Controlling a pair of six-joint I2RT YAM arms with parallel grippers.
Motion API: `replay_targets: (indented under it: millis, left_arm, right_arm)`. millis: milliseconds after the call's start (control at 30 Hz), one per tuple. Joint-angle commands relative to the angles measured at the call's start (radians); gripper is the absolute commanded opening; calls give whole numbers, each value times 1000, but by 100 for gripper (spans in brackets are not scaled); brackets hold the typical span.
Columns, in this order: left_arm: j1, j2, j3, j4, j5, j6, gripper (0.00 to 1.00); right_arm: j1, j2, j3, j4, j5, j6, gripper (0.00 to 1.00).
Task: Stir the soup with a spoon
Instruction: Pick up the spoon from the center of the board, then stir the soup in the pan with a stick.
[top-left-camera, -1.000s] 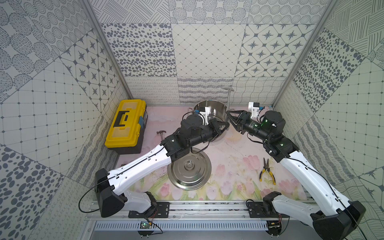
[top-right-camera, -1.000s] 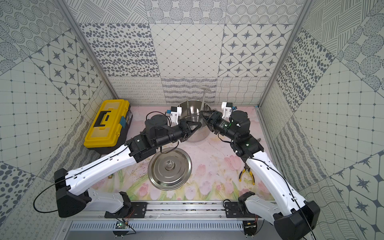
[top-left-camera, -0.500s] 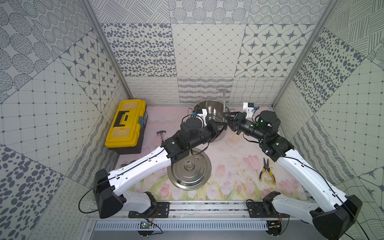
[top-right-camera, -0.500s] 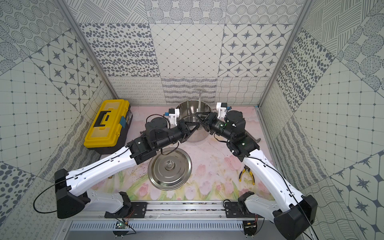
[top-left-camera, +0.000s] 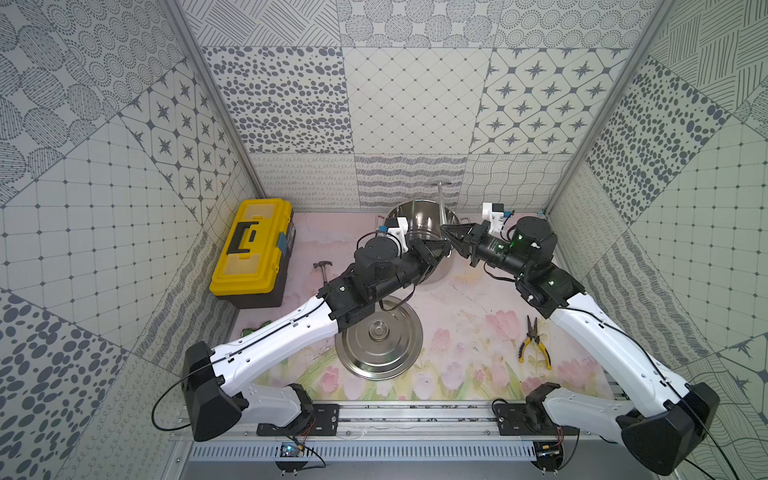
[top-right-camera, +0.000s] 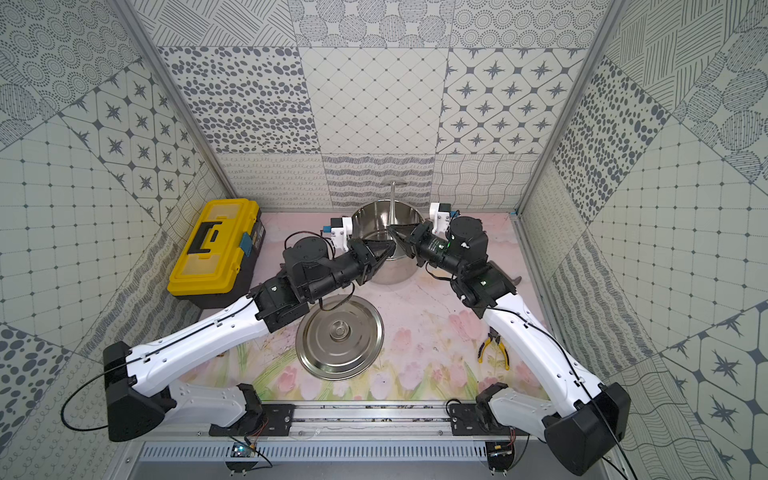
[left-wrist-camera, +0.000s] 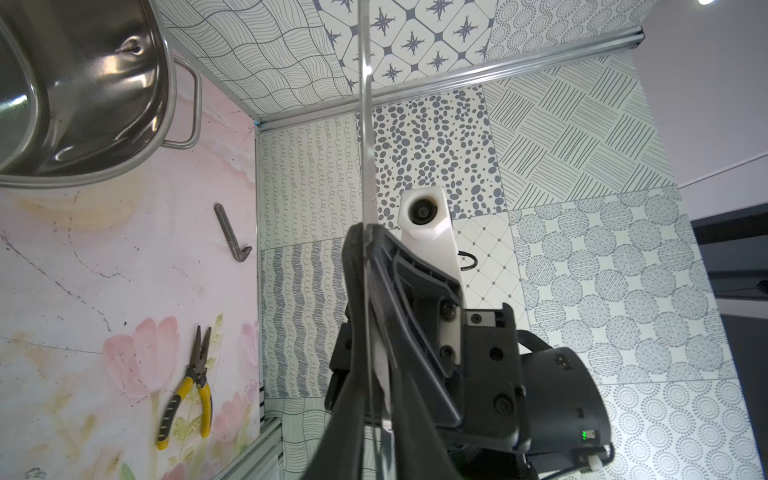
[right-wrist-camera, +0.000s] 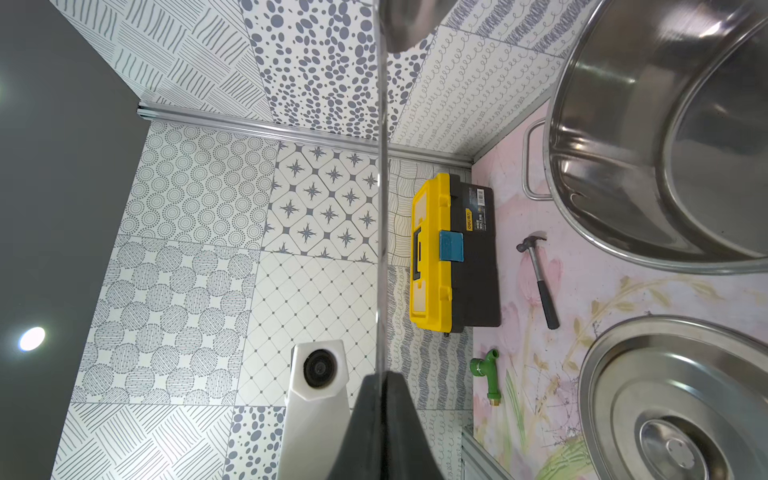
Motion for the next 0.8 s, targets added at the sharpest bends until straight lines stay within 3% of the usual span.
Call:
replay_targets:
  millis: [0,67,100,300,433,533,767]
  left_arm:
    - [5,-28,28,-38,-54,52,73]
    - [5,-77,28,-91,-109,83,96]
    - [4,-106,29,-116,-142,115,100]
    - [5,-190,172,-391,-322,372,100]
    - [5,-159,333,-561,-353,515,99]
    - [5,-144,410,-648,-367,583,99]
    - [5,-128,453,-680,-391,648,99]
  right_arm:
    - [1,32,61,-15,-28,45,0]
    - [-12,58,80,-24,-43,115,0]
    - [-18,70,87,-33,-52,145,0]
    - [-29,159,157,-121,-94,307,0]
    - [-37,197,188,-179,-58,365,0]
    - [-56,250,234,-283,-72,355,0]
    - [-55,354,253,-287,-103,330,0]
